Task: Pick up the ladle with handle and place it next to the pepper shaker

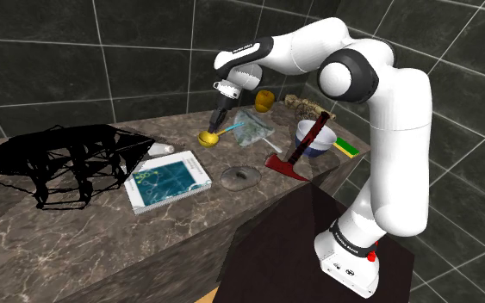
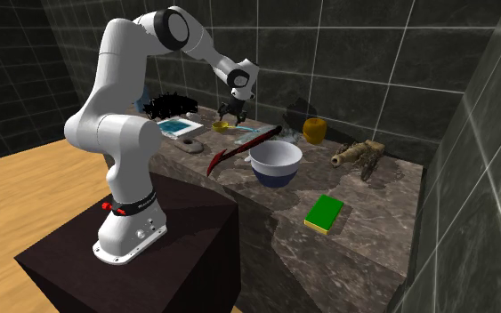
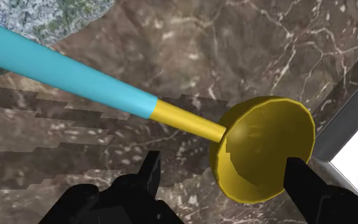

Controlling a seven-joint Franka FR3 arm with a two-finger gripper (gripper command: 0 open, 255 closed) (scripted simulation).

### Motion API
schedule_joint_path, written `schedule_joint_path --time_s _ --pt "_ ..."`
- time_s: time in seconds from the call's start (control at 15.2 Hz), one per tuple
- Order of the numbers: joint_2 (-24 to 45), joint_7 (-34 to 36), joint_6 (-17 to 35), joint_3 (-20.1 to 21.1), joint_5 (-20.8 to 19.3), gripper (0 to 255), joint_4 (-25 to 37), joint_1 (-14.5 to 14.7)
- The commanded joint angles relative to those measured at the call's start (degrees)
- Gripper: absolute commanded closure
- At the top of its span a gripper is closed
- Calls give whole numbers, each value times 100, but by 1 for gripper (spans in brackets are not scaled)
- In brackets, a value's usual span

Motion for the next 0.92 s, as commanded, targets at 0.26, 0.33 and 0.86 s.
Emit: schedule_joint_path --time_s 0.26,0.33,0.86 --pt "-199 105 -432 -116 -177 0 236 -89" --pt "-243 131 -549 -142 -219 0 311 -116" --pt "-243 131 -549 -142 -219 0 311 -116"
